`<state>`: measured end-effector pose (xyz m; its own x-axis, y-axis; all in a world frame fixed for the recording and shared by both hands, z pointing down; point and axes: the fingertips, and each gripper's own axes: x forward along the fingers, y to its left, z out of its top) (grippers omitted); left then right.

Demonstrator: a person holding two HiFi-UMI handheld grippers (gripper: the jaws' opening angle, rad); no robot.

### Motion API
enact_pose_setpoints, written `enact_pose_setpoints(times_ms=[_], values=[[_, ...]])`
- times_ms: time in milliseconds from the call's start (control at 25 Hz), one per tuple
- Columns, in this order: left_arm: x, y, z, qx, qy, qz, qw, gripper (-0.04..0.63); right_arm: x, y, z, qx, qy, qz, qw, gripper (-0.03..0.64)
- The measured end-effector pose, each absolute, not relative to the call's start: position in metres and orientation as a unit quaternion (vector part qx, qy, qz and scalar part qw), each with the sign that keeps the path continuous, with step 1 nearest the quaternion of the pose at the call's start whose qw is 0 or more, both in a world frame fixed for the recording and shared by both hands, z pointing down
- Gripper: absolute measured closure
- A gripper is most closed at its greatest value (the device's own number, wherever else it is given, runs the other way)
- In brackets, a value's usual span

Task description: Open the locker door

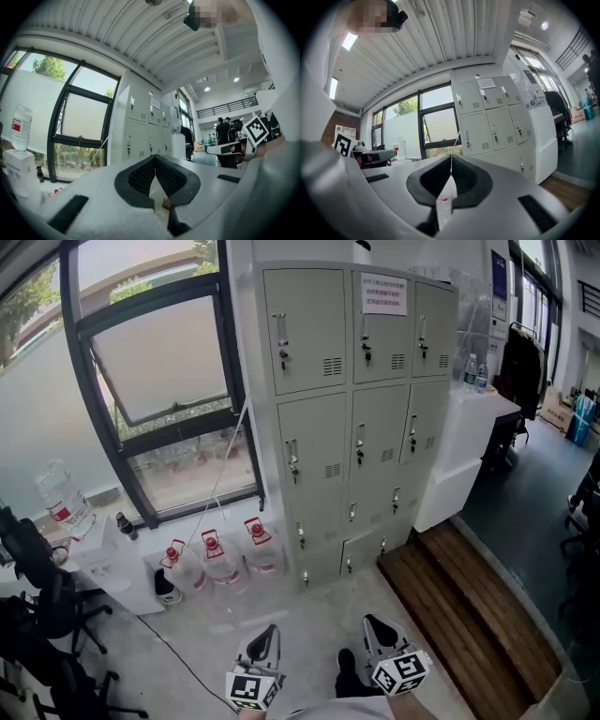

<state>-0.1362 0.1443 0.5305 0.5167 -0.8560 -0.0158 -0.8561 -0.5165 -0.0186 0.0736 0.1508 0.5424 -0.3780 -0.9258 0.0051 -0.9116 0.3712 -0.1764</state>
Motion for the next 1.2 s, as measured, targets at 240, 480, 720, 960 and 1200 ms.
enact_pose_setpoints(times_ms=[240,480,720,960,1200], values=[[-0.141,0.079,0.538,-0.856,0.517,-0.007,0.009,0.586,0.069,0.07,0.554,-0.53,0.842,-0.085,0.044,0.603],[-0.109,-0.023,0.54,-0.854,0.52,-0.014,0.005,0.586,0.1,-0.038,0.558,-0.519,0.849,-0.089,0.042,0.603],[-0.068,-0.126,0.52,-0.847,0.531,0.024,-0.015,0.585,0.136,-0.137,0.545,-0.498,0.862,-0.085,0.043,0.603],[-0.06,-0.181,0.519,-0.824,0.566,0.017,-0.013,0.584,0.136,-0.202,0.54,-0.468,0.878,-0.087,0.051,0.603],[-0.09,-0.211,0.52,-0.797,0.603,0.008,-0.017,0.584,0.106,-0.234,0.527,-0.418,0.903,-0.073,0.063,0.603]])
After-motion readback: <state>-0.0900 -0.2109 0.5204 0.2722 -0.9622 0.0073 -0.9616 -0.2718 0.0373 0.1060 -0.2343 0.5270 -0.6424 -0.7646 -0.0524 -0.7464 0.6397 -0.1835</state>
